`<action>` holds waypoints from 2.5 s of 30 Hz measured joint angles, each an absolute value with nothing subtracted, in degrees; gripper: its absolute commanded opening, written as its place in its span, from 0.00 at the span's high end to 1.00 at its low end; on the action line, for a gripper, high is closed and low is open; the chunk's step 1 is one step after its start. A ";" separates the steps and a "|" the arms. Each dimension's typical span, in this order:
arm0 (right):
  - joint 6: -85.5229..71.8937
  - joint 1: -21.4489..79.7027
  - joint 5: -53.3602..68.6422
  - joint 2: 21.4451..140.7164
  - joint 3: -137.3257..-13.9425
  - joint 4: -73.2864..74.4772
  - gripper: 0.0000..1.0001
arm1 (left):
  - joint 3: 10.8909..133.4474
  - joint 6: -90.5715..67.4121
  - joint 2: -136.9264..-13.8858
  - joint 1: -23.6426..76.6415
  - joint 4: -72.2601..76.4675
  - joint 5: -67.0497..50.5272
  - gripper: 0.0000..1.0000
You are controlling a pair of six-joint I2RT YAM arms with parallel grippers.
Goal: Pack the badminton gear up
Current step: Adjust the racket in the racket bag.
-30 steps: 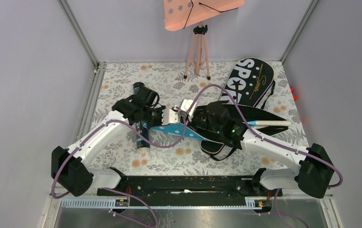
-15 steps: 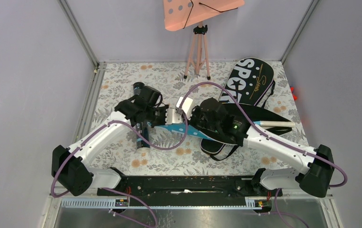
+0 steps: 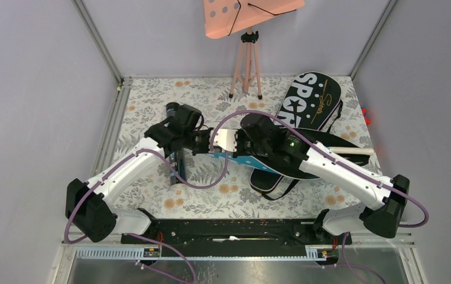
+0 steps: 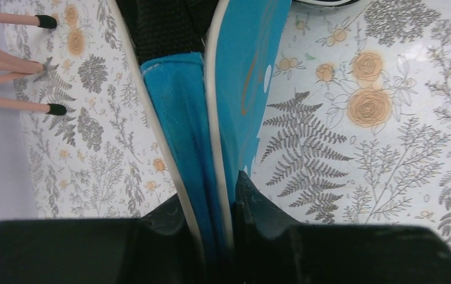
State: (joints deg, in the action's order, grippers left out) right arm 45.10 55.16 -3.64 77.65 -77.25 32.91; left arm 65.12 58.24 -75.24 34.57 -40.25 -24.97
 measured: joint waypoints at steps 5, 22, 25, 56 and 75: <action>50.61 55.99 -8.69 78.15 -76.79 31.51 1.00 | 65.10 59.57 -75.99 33.82 -38.54 -24.67 1.00; 43.18 55.59 -16.75 78.35 -55.31 -9.02 0.54 | 65.65 55.46 -78.02 30.11 -44.21 -18.28 1.00; 41.93 55.00 -17.45 79.79 -55.29 -10.63 0.50 | 65.76 54.39 -78.02 29.67 -45.41 -16.03 1.00; 17.12 51.53 -11.05 58.67 -34.48 -19.40 0.20 | 66.67 54.63 -76.05 29.39 -52.60 -32.25 1.00; 14.09 51.13 6.20 69.67 -36.56 -27.57 0.31 | 67.66 55.29 -77.01 29.12 -54.41 -34.72 1.00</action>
State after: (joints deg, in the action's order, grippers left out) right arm 14.09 51.13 6.20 69.67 -36.56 -27.57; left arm 67.66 55.29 -77.01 29.12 -54.41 -34.72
